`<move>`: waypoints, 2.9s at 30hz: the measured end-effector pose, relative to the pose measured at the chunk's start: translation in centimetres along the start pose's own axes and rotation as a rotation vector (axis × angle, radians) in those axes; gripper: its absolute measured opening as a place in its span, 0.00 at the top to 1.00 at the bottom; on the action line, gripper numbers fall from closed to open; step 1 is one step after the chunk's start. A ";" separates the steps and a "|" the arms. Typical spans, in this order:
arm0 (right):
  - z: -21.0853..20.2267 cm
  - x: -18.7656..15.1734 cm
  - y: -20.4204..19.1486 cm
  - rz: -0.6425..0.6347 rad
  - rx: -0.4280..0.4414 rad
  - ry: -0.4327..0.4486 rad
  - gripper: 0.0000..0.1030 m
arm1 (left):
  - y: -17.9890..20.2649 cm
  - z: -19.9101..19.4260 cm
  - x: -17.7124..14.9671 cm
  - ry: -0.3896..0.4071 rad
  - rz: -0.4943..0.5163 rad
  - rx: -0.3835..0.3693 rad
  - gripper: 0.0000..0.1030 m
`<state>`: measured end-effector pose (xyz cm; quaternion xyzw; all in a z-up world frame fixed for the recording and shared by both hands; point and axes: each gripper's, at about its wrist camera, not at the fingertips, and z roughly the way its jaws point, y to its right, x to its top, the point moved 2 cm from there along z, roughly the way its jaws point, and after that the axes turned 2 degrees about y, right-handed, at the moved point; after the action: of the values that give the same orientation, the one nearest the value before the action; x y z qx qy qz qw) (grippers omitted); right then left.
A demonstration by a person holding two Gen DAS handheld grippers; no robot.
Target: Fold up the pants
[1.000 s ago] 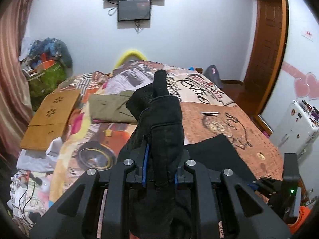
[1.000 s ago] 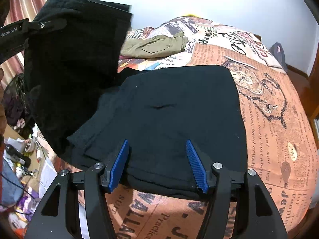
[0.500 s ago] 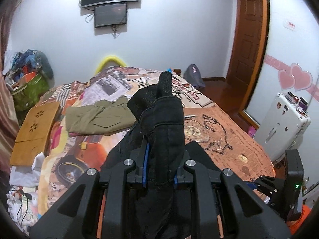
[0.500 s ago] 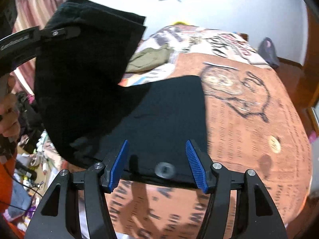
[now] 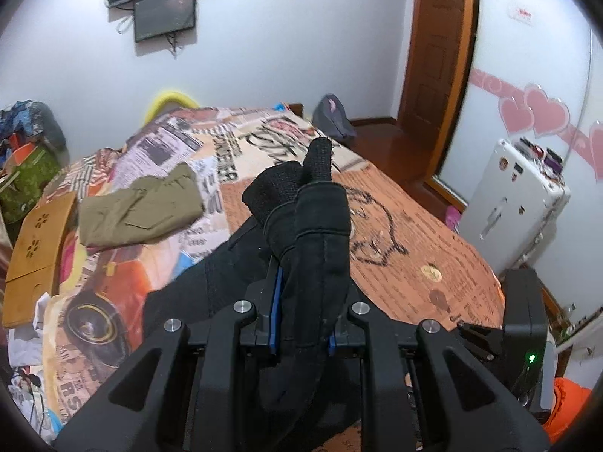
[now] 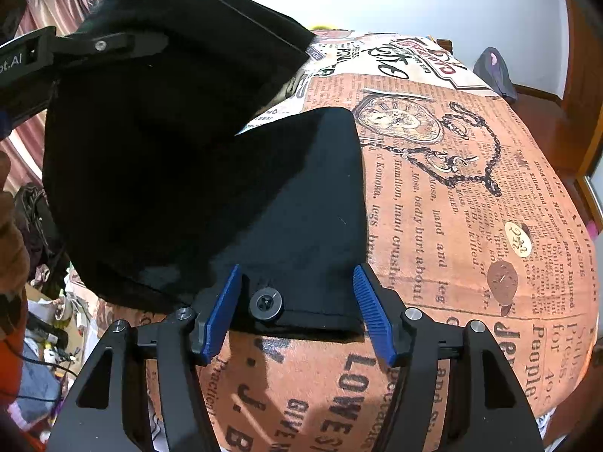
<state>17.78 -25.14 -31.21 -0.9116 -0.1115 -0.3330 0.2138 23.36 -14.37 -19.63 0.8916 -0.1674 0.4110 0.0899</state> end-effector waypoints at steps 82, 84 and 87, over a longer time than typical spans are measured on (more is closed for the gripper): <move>-2.7 5.3 -0.9 -0.094 -0.067 0.100 0.39 | -24.8 10.5 -7.3 -0.254 -0.214 0.325 0.25; -2.3 4.8 -1.9 -0.086 -0.025 0.078 0.39 | -24.7 10.9 -8.3 -0.271 -0.230 0.267 0.30; -1.2 4.1 -3.3 -0.098 0.013 0.035 0.39 | -23.0 10.2 -9.5 -0.260 -0.176 0.234 0.34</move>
<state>19.03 -22.57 -26.66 -0.8976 -0.1543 -0.3584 0.2050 33.36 6.02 -33.97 0.9528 -0.0501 0.2995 -0.0011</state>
